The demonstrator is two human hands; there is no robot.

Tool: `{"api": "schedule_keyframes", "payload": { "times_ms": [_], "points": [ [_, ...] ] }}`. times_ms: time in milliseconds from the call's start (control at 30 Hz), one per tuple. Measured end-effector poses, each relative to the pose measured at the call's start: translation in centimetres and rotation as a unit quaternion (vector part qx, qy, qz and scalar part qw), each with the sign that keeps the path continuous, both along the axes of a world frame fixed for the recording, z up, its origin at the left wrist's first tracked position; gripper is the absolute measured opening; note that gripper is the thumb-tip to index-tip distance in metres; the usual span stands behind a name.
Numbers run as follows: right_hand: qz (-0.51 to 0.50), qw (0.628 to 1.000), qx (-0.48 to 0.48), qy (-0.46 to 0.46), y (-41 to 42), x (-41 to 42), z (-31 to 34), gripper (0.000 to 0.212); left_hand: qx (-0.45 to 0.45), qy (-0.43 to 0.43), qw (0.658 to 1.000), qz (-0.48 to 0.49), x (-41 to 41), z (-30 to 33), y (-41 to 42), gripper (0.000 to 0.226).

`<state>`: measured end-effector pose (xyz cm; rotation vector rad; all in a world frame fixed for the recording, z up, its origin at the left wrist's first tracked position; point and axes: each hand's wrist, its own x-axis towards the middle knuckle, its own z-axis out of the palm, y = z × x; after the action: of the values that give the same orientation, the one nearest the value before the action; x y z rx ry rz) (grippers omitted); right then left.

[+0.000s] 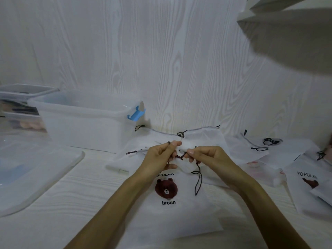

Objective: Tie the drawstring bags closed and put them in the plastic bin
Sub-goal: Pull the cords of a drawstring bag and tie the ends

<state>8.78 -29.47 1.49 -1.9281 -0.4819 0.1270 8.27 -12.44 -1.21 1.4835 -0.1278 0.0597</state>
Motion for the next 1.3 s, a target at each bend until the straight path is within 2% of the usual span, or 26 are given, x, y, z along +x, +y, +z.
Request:
{"api": "schedule_keyframes", "payload": {
  "times_ms": [133,233,333,467,567,700,800,867,1000,1100,1200,1300],
  "points": [
    [-0.013,0.999,0.033,-0.004,0.2,0.2,-0.2,0.02,-0.044,0.044,0.997,-0.043,0.1,0.7,0.1,0.029],
    [-0.042,0.996,0.012,-0.083,0.2,0.4,-0.3,0.018,0.022,-0.021,0.999,-0.032,0.1,0.6,0.4,0.028],
    [-0.053,0.988,0.022,-0.14,0.3,0.2,-0.1,0.018,0.048,-0.066,0.996,-0.046,-0.3,0.5,0.7,0.024],
    [-0.041,0.985,0.031,-0.165,0.6,-0.2,0.4,0.014,0.092,-0.07,0.99,-0.078,-0.3,0.5,0.4,0.024],
    [-0.039,0.983,0.013,-0.177,0.7,-0.3,0.3,0.012,0.128,-0.059,0.982,-0.125,-0.2,0.6,0.4,0.034],
    [-0.041,0.982,0.004,-0.187,0.8,-0.2,0.1,0.005,0.178,-0.127,0.965,-0.144,-0.9,0.4,0.3,0.019],
    [-0.052,0.978,-0.001,-0.2,1.2,-0.1,-0.2,0.005,0.21,-0.177,0.953,-0.126,-1.0,0.0,0.1,0.027],
    [-0.055,0.978,0.008,-0.199,1.6,-0.3,-0.4,0.003,0.218,-0.174,0.953,-0.118,-0.8,-0.2,0.1,0.028],
    [-0.126,0.977,0.064,-0.159,1.8,-0.4,0.3,0.027,0.248,-0.16,0.949,-0.114,-1.0,-0.1,-0.1,0.024],
    [-0.136,0.986,0.004,-0.097,1.7,-0.1,0.1,0.028,0.259,-0.154,0.946,-0.118,-0.6,-0.5,-0.1,0.031],
    [-0.147,0.983,-0.055,-0.09,2.1,0.0,-0.3,0.019,0.287,-0.15,0.94,-0.103,-0.3,-1.1,-0.2,0.061],
    [-0.159,0.98,-0.07,-0.101,2.1,-0.1,0.0,0.015,0.288,-0.15,0.94,-0.101,-0.1,-1.4,0.0,0.066]
  ]
}}
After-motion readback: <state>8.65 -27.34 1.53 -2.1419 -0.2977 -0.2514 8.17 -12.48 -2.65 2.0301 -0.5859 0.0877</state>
